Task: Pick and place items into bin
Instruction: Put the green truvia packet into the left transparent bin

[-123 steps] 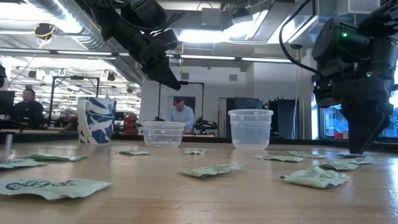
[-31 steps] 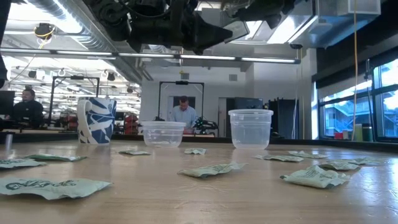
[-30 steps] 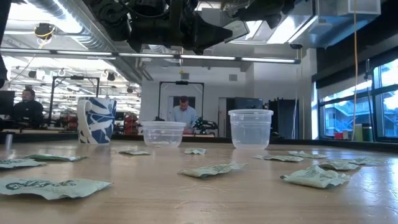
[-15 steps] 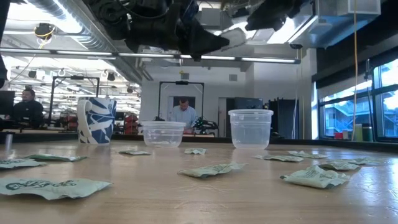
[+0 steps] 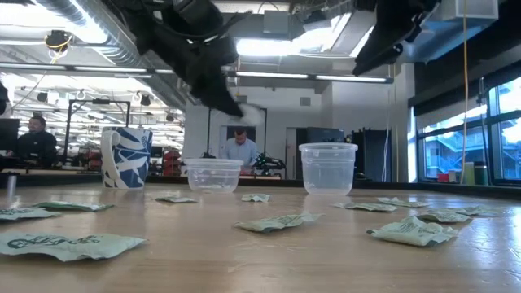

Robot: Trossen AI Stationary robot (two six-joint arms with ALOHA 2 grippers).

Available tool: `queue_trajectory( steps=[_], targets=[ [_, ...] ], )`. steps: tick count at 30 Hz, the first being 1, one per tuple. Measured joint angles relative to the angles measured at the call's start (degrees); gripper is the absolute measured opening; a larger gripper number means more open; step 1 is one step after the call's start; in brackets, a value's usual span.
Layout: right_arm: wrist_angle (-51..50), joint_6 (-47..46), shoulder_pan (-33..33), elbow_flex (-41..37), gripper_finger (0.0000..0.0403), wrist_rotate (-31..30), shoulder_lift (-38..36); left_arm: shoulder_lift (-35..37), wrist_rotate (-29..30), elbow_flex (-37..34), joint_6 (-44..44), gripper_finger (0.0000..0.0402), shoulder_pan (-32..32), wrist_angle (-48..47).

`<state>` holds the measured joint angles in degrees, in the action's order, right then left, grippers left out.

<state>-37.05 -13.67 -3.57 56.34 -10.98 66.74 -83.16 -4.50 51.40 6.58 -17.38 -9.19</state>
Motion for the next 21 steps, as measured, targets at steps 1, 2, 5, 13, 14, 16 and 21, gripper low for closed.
queue_trajectory(
  steps=[1, 2, 5, 13, 14, 16, 21],
  targets=[
    [-0.3, -0.1, 0.0, 0.0, 0.0207, 0.0, 0.0, 0.8, 1.8, 0.0, 0.0, 0.001, -0.3, -2.7],
    [-0.2, -0.1, 0.0, 0.0, 0.0207, 0.0, 0.0, 1.3, 3.6, 0.0, 0.0, 0.0011, -0.5, -4.6],
    [-0.1, 0.4, 0.0, 0.0, 0.0207, 0.0, 0.0, 1.8, 9.5, 0.0, 0.2, 0.001, -0.6, -8.4],
    [0.0, 0.7, 0.0, 0.0, 0.0207, -0.1, 0.0, -0.8, 20.8, -0.1, 13.2, 0.001, 3.4, -11.6],
    [0.0, 0.7, 0.0, 0.0, 0.0207, -0.1, 0.0, -1.0, 22.2, -0.1, 15.1, 0.001, 4.3, -11.7],
    [-0.1, 0.6, 0.0, 0.0, 0.0207, -0.1, 0.0, -1.6, 24.2, -0.1, 19.6, 0.001, 6.3, -11.7],
    [0.0, 0.7, 0.0, 0.0, 0.0207, -0.1, 0.0, -4.1, 34.6, 0.0, 25.5, 0.0011, 10.8, -11.3]
  ],
)
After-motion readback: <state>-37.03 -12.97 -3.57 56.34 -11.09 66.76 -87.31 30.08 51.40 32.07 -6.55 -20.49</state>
